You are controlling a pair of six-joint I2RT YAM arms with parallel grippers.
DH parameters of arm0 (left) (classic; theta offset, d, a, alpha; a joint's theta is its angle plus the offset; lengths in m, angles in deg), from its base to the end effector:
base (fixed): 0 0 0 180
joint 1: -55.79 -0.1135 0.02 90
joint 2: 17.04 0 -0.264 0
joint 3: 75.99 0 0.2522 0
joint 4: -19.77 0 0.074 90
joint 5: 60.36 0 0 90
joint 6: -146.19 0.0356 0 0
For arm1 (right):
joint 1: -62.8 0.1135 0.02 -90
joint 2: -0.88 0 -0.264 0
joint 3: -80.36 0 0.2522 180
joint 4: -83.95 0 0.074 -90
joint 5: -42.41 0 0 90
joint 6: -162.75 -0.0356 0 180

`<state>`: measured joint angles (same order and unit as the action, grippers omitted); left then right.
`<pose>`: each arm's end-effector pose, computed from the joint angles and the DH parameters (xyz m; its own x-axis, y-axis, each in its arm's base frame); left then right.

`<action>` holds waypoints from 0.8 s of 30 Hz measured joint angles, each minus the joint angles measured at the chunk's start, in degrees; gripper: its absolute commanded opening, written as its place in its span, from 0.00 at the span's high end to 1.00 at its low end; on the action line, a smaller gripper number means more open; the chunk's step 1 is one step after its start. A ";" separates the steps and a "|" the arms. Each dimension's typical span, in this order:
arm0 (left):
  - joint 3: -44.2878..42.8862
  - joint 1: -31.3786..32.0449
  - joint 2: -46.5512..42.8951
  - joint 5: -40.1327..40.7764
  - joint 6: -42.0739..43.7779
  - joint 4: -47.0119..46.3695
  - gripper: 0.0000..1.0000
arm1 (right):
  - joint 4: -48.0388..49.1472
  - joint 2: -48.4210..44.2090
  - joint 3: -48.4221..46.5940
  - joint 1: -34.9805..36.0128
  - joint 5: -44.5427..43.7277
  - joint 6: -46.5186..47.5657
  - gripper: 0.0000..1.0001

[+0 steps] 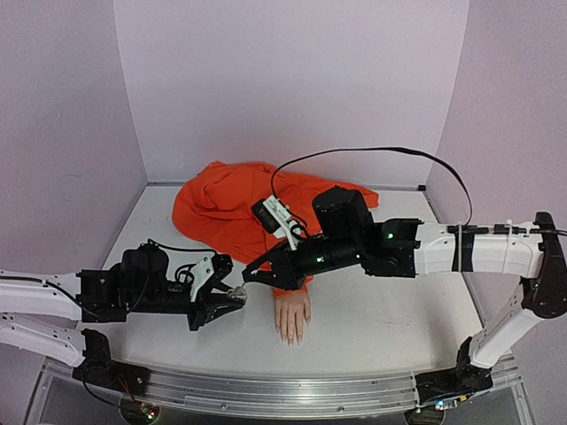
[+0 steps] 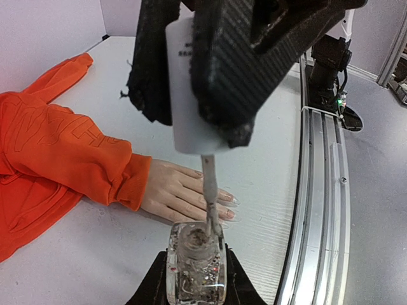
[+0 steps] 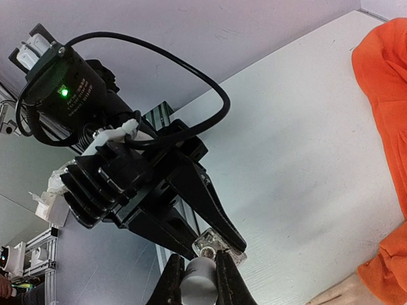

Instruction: Paint the nails

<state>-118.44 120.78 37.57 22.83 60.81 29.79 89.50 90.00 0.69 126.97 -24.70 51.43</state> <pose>0.0870 -0.1965 0.2343 -0.0829 0.3668 -0.9266 0.9560 0.2917 0.0300 0.1493 0.3402 0.3288 -0.3906 -0.0381 -0.9198 -0.9192 0.0708 0.3874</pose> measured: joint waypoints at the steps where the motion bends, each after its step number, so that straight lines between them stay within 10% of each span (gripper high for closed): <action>1: -0.02 0.00 0.13 0.07 0.04 0.26 1.00 | -0.13 0.00 0.00 0.00 0.00 0.00 1.00; 24: -0.09 0.39 0.92 1.01 0.09 1.31 1.00 | -0.92 1.03 -0.48 0.02 -1.09 0.42 1.00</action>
<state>-118.52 121.17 38.49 23.83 60.90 31.10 88.58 91.03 0.21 126.99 -25.79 51.84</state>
